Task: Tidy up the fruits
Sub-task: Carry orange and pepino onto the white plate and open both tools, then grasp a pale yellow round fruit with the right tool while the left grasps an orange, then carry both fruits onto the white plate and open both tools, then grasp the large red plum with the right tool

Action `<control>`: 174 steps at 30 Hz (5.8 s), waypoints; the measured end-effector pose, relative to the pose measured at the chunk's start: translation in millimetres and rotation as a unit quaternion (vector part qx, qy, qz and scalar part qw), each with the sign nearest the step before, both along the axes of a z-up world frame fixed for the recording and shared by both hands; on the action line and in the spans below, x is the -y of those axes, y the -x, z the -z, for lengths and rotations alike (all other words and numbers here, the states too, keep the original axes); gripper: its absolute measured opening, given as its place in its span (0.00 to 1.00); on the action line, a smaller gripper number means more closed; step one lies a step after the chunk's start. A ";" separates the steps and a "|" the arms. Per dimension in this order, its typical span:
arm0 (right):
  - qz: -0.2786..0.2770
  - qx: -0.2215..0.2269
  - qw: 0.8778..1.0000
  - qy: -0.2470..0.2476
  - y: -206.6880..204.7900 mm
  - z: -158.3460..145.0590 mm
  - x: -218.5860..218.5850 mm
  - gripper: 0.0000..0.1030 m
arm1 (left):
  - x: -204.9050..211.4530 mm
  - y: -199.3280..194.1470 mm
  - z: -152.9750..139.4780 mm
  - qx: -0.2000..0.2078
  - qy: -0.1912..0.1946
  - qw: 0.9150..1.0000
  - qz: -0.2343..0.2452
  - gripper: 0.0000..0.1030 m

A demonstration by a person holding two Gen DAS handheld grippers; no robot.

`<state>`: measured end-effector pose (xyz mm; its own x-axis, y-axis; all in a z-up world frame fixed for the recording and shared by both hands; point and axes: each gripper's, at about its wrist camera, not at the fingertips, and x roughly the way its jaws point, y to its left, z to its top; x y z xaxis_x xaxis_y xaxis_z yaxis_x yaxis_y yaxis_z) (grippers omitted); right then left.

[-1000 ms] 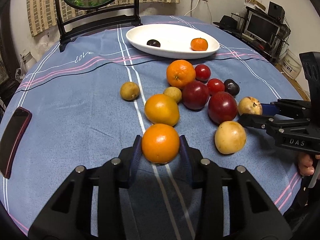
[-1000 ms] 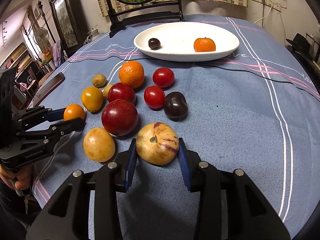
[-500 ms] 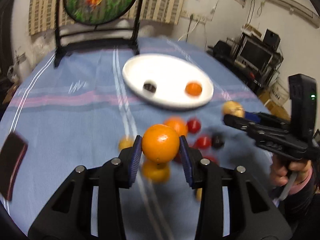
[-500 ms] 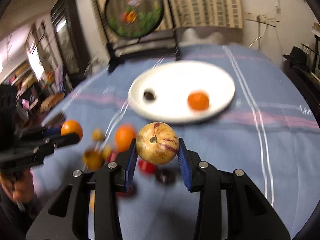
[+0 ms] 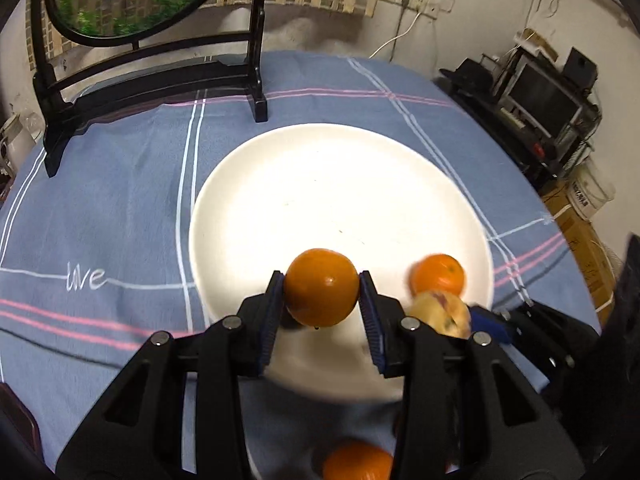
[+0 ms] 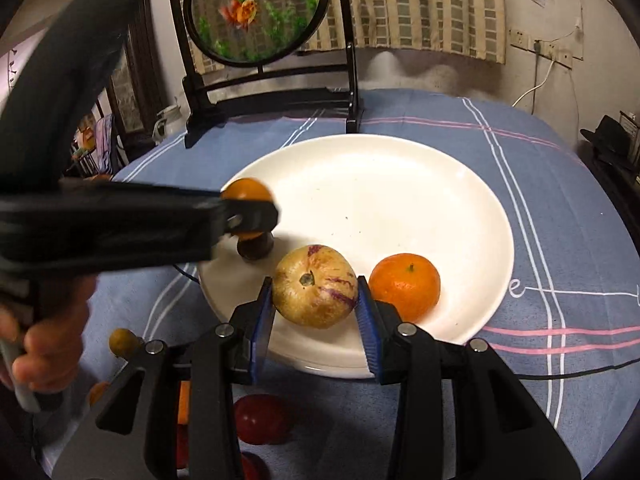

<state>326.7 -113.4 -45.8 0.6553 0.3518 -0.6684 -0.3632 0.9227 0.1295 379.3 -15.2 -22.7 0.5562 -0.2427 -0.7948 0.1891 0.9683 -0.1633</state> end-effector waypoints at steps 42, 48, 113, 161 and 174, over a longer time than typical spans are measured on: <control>-0.029 -0.029 0.999 0.010 188.9 9.6 -33.3 0.64 | -85.7 227.3 32.6 0.045 0.017 0.990 -0.136 0.96; -0.036 -0.045 0.998 0.020 186.6 19.3 -45.6 0.59 | -86.9 227.1 33.5 0.042 0.026 0.990 -0.135 0.96; 0.030 0.008 0.995 -0.099 145.8 -16.1 37.5 0.38 | -28.1 166.5 -15.8 0.082 0.024 0.996 -0.016 0.39; -0.024 -0.024 0.999 -0.032 167.1 3.9 5.1 0.55 | -84.9 190.5 26.1 0.068 -0.009 0.992 -0.111 0.84; -0.006 -0.083 0.996 -0.012 159.7 23.5 -5.4 0.48 | -90.4 197.4 24.9 0.073 0.002 0.990 -0.117 0.85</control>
